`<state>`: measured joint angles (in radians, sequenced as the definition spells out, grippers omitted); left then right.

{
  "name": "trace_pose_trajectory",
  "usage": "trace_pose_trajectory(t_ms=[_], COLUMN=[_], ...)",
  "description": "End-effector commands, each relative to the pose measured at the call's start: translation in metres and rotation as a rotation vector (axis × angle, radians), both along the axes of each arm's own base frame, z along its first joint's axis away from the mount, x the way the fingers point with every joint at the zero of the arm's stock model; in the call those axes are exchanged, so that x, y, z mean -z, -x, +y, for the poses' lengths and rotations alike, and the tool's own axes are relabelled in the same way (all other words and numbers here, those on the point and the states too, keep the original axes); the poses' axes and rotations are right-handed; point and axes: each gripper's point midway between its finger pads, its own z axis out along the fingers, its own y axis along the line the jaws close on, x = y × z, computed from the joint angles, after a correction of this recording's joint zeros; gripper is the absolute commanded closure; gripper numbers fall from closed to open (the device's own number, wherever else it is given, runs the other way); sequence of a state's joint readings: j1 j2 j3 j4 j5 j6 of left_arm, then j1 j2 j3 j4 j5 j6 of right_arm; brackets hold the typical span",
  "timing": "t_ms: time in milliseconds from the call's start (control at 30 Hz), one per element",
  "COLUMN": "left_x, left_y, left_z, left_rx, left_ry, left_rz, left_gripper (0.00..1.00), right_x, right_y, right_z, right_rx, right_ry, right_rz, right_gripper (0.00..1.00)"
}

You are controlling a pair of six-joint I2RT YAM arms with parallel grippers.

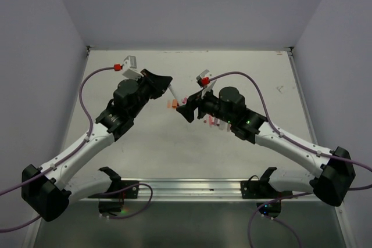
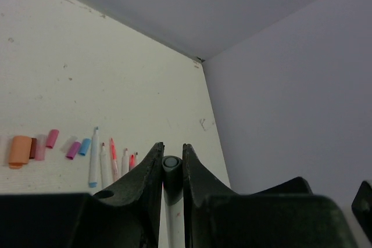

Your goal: Open the pen caps

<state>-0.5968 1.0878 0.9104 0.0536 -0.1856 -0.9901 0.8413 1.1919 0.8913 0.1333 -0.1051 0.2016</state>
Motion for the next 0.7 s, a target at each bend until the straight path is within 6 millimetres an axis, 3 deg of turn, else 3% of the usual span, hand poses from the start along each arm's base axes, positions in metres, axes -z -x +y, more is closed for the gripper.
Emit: trace_pose_trajectory(t_ms=[0, 267, 467, 567, 667], left_x=[-0.020, -0.029, -0.033, -0.034, -0.031], left_y=[0.012, 0.028, 0.035, 0.036, 0.036], left_z=[-0.005, -0.013, -0.021, -0.022, -0.022], left_rx=[0.092, 0.187, 0.243, 0.248, 0.250], left_ry=[-0.071, -0.072, -0.061, -0.058, -0.070], left_rz=[-0.164, -0.267, -0.312, -0.334, -0.348], left_gripper=[1.00, 1.00, 1.00, 1.00, 1.00], right_x=[-0.015, -0.028, -0.027, -0.025, -0.023], right_y=[-0.003, -0.009, -0.010, -0.010, -0.009], right_z=[0.002, 0.026, 0.037, 0.041, 0.041], right_rx=[-0.020, -0.101, -0.136, -0.146, -0.147], right_ry=[0.020, -0.005, -0.023, -0.027, -0.030], right_rz=[0.035, 0.057, 0.081, 0.093, 0.102], right_gripper=[0.23, 0.24, 0.30, 0.41, 0.62])
